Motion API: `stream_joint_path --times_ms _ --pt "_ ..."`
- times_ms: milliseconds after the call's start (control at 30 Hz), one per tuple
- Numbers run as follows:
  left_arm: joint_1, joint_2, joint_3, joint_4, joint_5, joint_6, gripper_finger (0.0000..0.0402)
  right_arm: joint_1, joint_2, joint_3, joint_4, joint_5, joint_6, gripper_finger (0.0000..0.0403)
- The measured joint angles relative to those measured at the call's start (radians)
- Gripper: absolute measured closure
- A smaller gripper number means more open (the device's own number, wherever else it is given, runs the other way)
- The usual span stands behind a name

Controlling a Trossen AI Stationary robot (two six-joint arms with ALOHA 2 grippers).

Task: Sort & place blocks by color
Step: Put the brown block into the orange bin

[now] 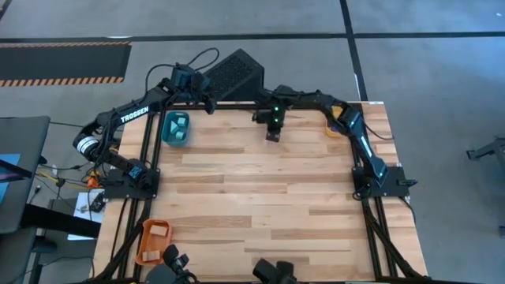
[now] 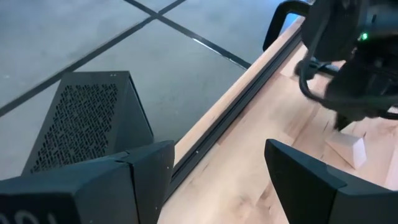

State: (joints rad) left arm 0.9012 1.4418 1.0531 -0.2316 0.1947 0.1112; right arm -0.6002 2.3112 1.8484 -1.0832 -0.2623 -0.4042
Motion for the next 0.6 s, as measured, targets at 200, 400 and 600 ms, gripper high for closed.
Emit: stream_joint_path --times_ms 200,400,600 --pt "-0.002 0.000 0.000 -0.010 0.000 0.012 0.0164 0.053 -0.042 -0.019 -0.178 -0.060 -0.058 0.0402" --pt "-0.003 0.000 0.000 -0.006 0.002 0.019 0.0164 0.061 -0.109 -0.040 0.087 -0.049 0.020 0.0403" --pt "-0.003 0.000 0.000 -0.005 0.003 0.034 0.0164 0.057 -0.094 -0.039 0.152 -0.042 0.056 0.0403"
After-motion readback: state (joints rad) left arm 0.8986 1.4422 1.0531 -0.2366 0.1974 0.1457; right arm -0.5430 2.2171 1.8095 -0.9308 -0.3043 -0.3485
